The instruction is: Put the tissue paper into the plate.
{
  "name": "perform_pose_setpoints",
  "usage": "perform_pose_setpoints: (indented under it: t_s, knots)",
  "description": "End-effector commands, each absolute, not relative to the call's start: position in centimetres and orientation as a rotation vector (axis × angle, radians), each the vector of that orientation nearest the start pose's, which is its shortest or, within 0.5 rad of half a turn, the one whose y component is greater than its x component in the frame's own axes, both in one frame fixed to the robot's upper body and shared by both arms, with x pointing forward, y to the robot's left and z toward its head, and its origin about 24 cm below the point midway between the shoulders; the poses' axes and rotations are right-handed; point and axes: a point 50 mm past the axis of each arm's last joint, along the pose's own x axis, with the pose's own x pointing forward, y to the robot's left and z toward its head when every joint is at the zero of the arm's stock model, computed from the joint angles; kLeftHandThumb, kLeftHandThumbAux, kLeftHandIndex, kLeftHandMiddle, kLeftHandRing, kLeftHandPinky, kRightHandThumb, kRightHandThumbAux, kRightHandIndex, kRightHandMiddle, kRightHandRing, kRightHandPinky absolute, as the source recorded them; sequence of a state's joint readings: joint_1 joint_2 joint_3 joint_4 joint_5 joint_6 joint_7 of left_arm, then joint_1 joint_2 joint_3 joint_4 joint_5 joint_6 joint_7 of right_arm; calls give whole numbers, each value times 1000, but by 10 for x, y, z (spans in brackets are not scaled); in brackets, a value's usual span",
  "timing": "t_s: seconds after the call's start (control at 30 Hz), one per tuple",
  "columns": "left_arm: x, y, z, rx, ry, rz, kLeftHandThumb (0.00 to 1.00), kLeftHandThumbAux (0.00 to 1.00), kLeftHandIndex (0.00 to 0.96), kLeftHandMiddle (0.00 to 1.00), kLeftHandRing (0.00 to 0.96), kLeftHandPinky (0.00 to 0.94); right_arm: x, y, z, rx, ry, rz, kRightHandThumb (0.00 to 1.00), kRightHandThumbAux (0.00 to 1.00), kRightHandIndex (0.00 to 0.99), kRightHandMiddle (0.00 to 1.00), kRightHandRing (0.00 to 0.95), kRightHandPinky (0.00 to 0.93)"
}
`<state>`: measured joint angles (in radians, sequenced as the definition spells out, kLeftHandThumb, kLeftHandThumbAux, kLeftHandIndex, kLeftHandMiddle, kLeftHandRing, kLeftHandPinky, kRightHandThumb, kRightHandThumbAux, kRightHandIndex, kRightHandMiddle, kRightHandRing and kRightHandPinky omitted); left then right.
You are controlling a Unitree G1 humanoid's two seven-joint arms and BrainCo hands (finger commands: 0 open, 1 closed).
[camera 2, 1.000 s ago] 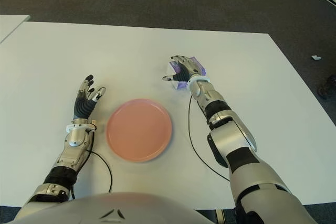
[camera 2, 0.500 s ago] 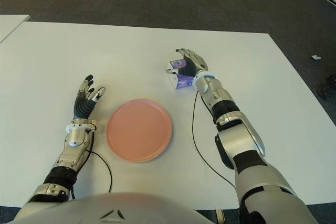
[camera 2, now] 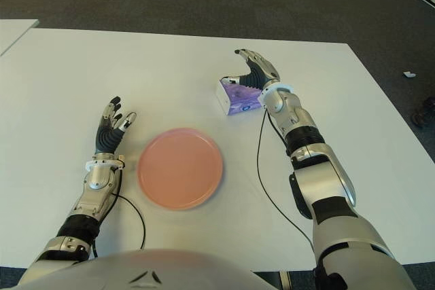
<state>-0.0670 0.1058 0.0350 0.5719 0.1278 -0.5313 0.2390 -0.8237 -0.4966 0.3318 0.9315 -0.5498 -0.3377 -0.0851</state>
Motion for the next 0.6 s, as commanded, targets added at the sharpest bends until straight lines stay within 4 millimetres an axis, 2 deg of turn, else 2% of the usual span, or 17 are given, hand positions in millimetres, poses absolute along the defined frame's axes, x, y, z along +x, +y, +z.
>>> perform_pose_setpoints:
  t_s: [0.03, 0.6]
  knots:
    - [226, 186, -41, 216, 80, 187, 16, 438, 0, 0, 0, 0, 382, -204, 114, -1211, -167, 213, 100, 386, 0, 0, 0, 0]
    - [225, 188, -43, 222, 92, 190, 2, 464, 0, 0, 0, 0, 381, -222, 111, -1345, -122, 248, 99, 371, 0, 0, 0, 0]
